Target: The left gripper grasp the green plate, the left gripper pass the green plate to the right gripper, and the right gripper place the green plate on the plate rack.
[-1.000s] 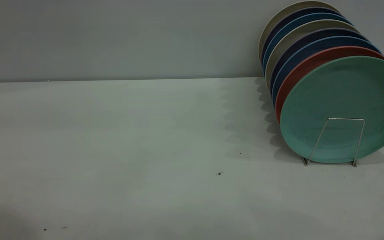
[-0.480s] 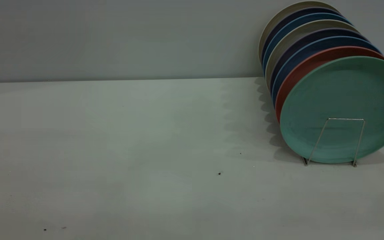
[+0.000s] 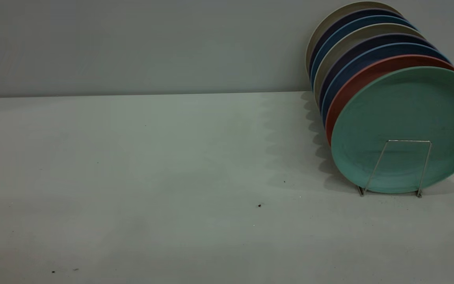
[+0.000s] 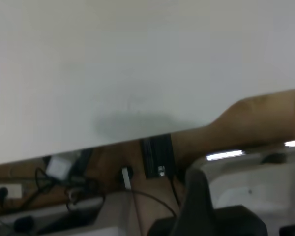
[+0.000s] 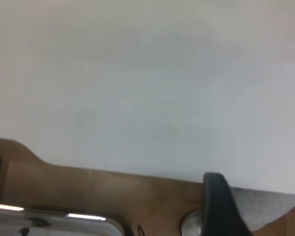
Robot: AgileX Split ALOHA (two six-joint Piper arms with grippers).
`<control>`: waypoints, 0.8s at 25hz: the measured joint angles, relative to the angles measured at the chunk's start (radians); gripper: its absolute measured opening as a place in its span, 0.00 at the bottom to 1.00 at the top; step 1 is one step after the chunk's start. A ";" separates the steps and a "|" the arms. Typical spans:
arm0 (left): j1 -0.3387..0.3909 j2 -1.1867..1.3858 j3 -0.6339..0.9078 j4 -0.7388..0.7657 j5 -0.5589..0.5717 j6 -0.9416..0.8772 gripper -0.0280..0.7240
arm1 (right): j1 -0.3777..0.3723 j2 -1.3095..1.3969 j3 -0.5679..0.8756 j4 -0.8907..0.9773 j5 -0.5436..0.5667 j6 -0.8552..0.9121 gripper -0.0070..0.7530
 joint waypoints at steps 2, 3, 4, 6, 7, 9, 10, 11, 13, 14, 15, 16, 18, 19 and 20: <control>0.000 -0.024 0.000 0.000 -0.004 0.000 0.82 | 0.000 -0.004 0.000 0.000 0.000 0.001 0.55; 0.000 -0.038 0.000 0.000 -0.004 0.000 0.82 | 0.000 -0.004 0.000 0.000 0.000 0.001 0.55; 0.000 -0.051 0.000 0.000 -0.005 0.000 0.82 | 0.000 -0.004 0.000 0.000 0.000 0.001 0.55; 0.000 -0.076 0.000 0.001 -0.005 0.000 0.82 | 0.000 -0.004 0.000 0.000 0.000 0.001 0.55; 0.000 -0.090 0.000 0.001 -0.005 0.000 0.82 | 0.000 -0.004 0.000 0.000 0.000 0.002 0.55; 0.000 -0.112 0.000 0.001 -0.005 0.000 0.82 | 0.000 -0.004 0.000 0.000 0.000 0.002 0.55; 0.000 -0.122 0.000 0.001 -0.005 0.000 0.82 | 0.000 -0.004 0.000 0.000 0.000 0.002 0.55; 0.000 -0.132 0.000 0.001 -0.005 0.000 0.82 | 0.000 -0.004 0.000 0.000 0.000 0.002 0.55; 0.000 -0.147 0.000 0.001 -0.005 0.000 0.82 | 0.000 -0.013 0.000 0.000 0.000 0.002 0.55; 0.000 -0.154 0.000 0.001 -0.005 0.000 0.82 | 0.000 -0.029 0.000 0.000 0.000 0.002 0.55; 0.000 -0.161 0.000 0.001 -0.005 0.000 0.82 | 0.000 -0.054 0.000 0.001 0.000 0.002 0.55; 0.000 -0.168 0.000 0.001 -0.005 0.000 0.82 | 0.000 -0.080 0.000 0.001 0.000 0.002 0.55; 0.000 -0.182 0.000 0.001 -0.005 0.000 0.82 | 0.000 -0.160 0.000 0.001 0.000 0.002 0.55; 0.000 -0.190 0.000 0.001 -0.005 0.000 0.82 | 0.000 -0.197 0.000 0.001 0.001 0.002 0.55; 0.000 -0.201 0.000 0.001 -0.004 0.000 0.82 | 0.000 -0.244 0.000 0.001 0.002 0.002 0.55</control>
